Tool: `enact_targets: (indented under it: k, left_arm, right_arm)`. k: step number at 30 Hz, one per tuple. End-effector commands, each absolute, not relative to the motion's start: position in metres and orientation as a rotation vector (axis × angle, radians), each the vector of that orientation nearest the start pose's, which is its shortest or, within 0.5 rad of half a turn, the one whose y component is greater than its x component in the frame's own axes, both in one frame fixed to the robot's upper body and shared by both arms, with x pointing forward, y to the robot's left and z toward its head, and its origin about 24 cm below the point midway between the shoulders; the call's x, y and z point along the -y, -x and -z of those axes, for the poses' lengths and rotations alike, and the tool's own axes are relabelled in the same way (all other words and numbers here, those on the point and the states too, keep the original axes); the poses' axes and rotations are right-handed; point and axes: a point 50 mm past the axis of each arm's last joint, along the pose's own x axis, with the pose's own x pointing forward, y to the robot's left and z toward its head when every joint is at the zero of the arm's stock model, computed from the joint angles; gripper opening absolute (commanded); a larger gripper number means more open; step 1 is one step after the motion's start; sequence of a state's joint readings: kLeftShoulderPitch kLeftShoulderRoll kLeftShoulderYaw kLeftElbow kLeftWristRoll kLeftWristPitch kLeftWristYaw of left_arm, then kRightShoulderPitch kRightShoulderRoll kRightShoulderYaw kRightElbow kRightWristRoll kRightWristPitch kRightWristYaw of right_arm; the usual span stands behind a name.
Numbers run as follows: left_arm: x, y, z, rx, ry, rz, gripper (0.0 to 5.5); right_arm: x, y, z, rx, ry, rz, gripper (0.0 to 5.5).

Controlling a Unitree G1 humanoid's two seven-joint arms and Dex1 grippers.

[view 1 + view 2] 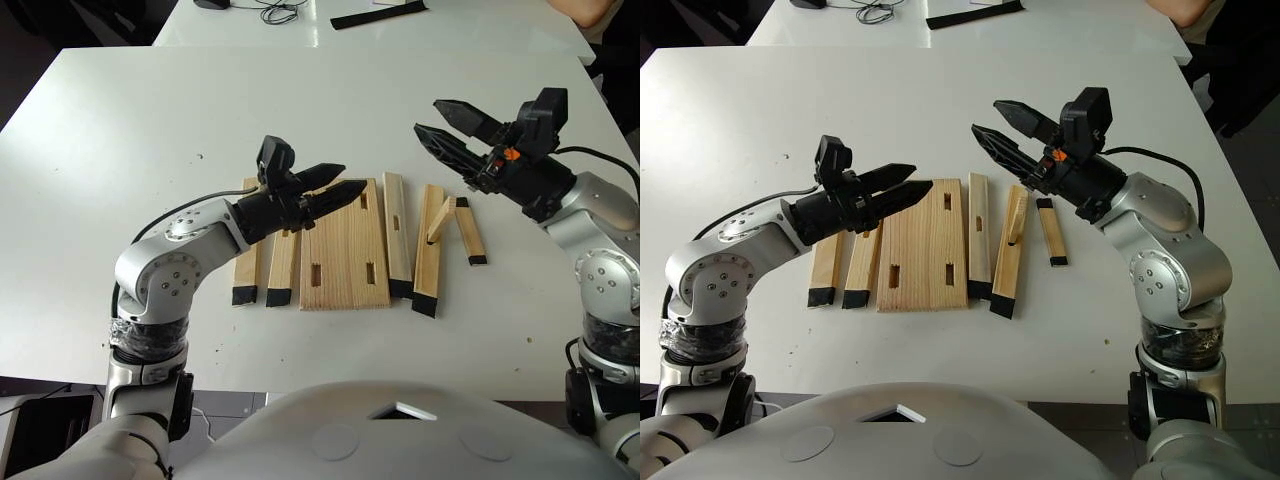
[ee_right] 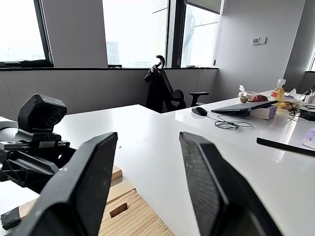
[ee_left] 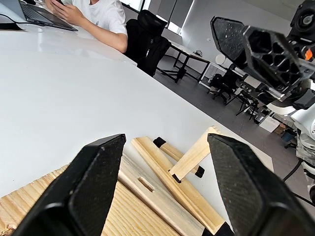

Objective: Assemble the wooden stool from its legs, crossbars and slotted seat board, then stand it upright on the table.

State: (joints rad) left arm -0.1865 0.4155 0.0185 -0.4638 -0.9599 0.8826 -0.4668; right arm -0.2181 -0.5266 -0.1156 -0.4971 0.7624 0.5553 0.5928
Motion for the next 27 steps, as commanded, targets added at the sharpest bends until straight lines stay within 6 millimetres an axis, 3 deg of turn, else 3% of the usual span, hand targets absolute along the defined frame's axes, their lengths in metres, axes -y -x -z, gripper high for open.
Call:
enact_targets:
  k: [1, 5, 9, 12, 15, 21, 25, 27]
  left_arm:
    - [-0.126, -0.234, -0.136, -0.260, 0.366, 1.027, 3.09]
    - [-0.128, -0.236, -0.137, -0.261, 0.363, 1.026, 3.09]
    - [-0.127, -0.236, -0.135, -0.266, 0.363, 1.030, 3.09]
    - [-0.127, -0.238, -0.137, -0.268, 0.360, 1.039, 3.09]
    - [-0.130, -0.238, -0.136, -0.265, 0.361, 1.022, 3.09]
    - [-0.130, -0.235, -0.135, -0.249, 0.375, 0.992, 3.09]
    - [-0.131, -0.233, -0.133, -0.246, 0.381, 0.970, 3.09]
    - [-0.132, -0.232, -0.133, -0.245, 0.383, 0.964, 3.09]
  right_arm:
    - [0.162, -0.242, -0.202, 0.236, -0.177, -0.926, 2.33]
    - [0.162, -0.242, -0.181, 0.151, -0.196, -0.924, 2.33]
    - [0.166, -0.238, -0.102, -0.110, -0.213, -0.835, 2.33]
    - [0.167, -0.227, -0.083, -0.147, -0.162, -0.819, 2.33]
    - [0.168, -0.232, -0.103, -0.059, -0.161, -0.823, 2.33]
    - [0.162, -0.228, -0.172, 0.161, -0.207, -0.880, 2.33]
    - [0.156, -0.210, -0.214, 0.268, -0.317, -0.947, 2.33]
    - [0.154, -0.187, -0.223, 0.225, -0.430, -1.069, 2.33]
